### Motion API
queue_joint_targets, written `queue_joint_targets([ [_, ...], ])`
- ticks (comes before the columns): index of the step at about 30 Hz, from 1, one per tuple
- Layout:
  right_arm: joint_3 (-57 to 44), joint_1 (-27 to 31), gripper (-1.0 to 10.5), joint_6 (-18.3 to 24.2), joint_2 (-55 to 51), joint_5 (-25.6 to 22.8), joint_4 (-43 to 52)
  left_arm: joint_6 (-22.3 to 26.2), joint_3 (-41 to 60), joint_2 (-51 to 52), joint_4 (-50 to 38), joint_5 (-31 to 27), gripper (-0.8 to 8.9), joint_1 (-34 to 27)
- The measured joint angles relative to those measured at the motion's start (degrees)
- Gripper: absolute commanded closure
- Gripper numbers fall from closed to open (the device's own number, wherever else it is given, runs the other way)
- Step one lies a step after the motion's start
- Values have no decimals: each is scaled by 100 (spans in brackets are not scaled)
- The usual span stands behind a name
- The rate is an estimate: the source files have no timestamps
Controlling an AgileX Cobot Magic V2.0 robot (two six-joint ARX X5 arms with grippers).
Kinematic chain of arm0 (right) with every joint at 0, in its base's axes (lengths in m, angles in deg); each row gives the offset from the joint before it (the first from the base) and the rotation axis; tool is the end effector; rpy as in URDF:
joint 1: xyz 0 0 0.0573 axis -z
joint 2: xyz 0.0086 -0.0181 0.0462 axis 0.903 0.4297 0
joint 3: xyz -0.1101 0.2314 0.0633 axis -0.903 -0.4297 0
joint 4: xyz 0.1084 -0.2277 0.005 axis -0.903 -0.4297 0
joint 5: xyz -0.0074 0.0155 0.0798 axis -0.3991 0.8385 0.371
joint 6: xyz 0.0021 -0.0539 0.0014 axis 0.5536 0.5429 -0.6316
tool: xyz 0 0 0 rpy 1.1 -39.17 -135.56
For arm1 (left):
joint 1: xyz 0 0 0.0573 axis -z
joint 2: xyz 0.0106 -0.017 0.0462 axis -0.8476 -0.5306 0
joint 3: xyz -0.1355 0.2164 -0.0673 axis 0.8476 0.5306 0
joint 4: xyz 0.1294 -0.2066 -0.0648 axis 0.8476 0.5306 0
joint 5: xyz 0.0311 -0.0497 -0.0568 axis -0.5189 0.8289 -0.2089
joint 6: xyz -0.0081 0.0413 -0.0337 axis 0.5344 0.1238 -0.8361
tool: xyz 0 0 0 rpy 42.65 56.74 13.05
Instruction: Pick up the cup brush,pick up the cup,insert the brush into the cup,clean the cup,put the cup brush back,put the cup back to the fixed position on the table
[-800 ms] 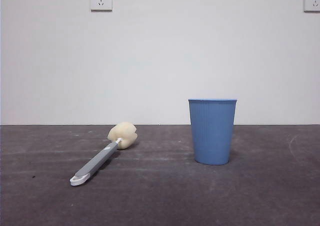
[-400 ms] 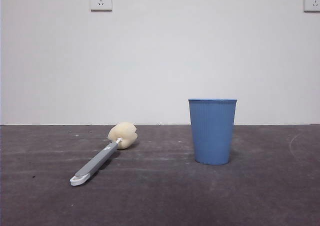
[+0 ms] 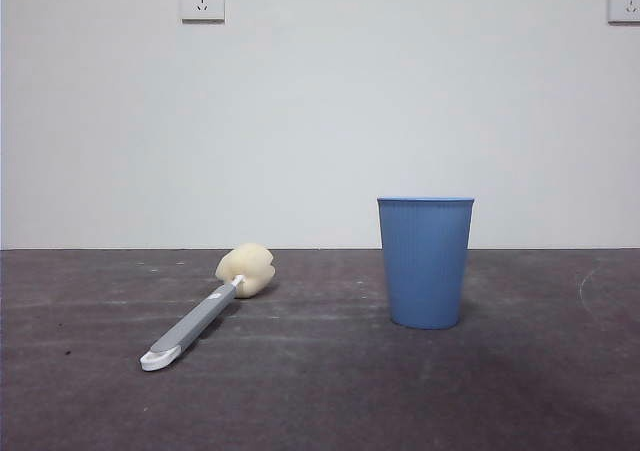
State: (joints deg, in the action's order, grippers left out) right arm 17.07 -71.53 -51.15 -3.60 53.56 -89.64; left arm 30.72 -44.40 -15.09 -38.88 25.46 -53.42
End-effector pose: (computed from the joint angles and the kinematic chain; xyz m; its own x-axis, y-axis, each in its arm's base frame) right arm 0.0900 0.0143 0.2431 0.9727 0.2316 -0.0128 -0.2306 0.9602 -0.1577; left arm 0.0954 -0.0046 0.1515 0.9854 0.0229 -0.1687 -0.0033 0.9933 0.1157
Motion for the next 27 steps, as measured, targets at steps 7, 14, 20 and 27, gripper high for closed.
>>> queue_joint_targets([
  [7,-721,293,945,-83,-501,-214,85,-2,0,0,0,0,817,2],
  [14,-1622,437,945,-603,-1001,-214,94,-2,0,0,0,2,817,2],
  [20,-1738,450,945,-728,-1005,-212,-87,-2,0,0,-15,0,817,2],
  [27,-1738,450,945,-748,-1005,-214,-87,-2,0,0,-15,0,817,0],
])
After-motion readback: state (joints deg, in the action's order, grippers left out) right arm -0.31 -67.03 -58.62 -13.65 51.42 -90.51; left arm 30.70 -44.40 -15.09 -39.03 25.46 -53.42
